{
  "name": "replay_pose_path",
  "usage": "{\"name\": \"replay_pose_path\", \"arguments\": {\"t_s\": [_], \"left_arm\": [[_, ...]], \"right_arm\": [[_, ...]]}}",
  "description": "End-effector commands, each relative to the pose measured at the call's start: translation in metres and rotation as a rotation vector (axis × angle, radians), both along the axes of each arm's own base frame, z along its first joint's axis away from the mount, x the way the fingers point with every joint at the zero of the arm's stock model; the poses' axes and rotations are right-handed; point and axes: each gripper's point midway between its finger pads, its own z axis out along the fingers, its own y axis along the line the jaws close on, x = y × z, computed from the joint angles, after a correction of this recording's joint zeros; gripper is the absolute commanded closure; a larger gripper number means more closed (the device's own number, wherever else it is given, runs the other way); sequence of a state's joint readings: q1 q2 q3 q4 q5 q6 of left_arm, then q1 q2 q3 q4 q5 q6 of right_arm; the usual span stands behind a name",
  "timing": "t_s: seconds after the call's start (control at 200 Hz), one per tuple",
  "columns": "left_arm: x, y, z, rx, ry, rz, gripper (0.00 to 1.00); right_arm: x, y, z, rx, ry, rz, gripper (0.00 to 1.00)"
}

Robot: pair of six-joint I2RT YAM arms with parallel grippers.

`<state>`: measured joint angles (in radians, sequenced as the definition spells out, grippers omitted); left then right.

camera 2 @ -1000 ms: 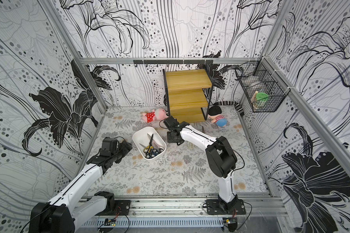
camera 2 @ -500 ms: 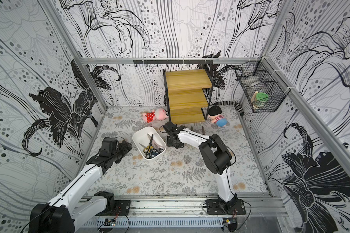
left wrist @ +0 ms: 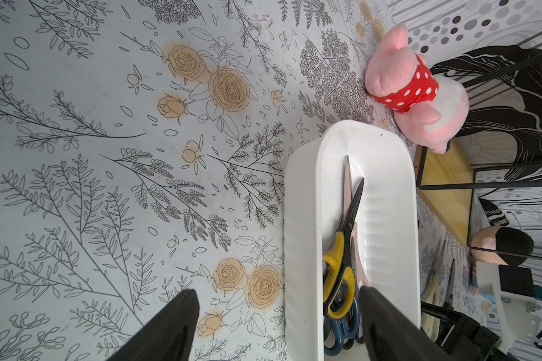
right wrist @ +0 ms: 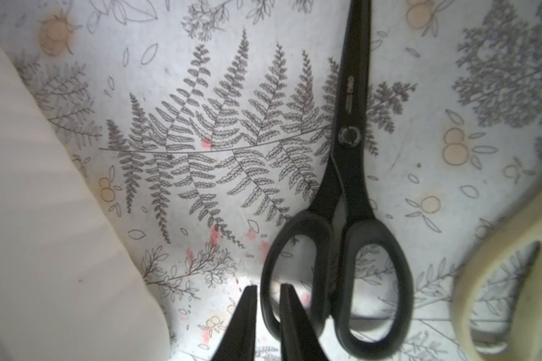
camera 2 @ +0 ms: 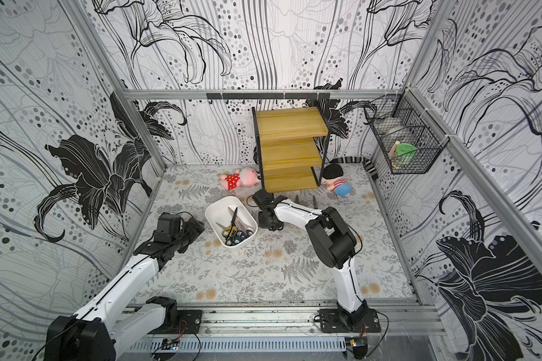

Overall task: Take the scissors out of the storage box
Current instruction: Place the scissors at the center of the board, then pick up the scissors from the storage box.

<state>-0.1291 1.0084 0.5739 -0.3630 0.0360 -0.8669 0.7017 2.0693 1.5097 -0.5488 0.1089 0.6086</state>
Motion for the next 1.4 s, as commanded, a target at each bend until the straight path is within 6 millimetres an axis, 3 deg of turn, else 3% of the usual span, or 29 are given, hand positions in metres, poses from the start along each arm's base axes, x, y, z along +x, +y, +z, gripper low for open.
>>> {"name": "replay_pose_path", "arguments": {"t_s": [0.0,0.435,0.526,0.606,0.686,0.981,1.397], "left_arm": [[-0.001,0.003,0.003,0.010,-0.007,0.017,0.15],[-0.001,0.003,-0.001,0.002,-0.007,0.021,0.15],[-0.001,0.002,-0.005,-0.004,-0.003,0.022,0.15],[0.000,0.001,-0.006,-0.010,-0.003,0.020,0.15],[0.000,0.000,-0.008,-0.017,-0.002,0.020,0.15],[-0.002,0.001,-0.011,-0.009,0.004,0.015,0.15],[0.000,0.001,-0.010,0.013,0.007,0.001,0.15]], "right_arm": [[0.004,0.003,0.011,0.011,-0.017,0.007,0.77],[0.009,0.017,0.087,0.100,-0.124,0.070,0.76],[0.001,0.036,0.099,0.141,-0.135,0.130,0.76],[-0.010,0.059,0.104,0.165,-0.142,0.199,0.63],[-0.019,0.080,0.107,0.193,-0.144,0.246,0.57],[-0.040,0.125,0.073,0.174,-0.072,0.326,0.58],[-0.044,0.131,0.032,0.118,0.003,0.313,0.64]]}}
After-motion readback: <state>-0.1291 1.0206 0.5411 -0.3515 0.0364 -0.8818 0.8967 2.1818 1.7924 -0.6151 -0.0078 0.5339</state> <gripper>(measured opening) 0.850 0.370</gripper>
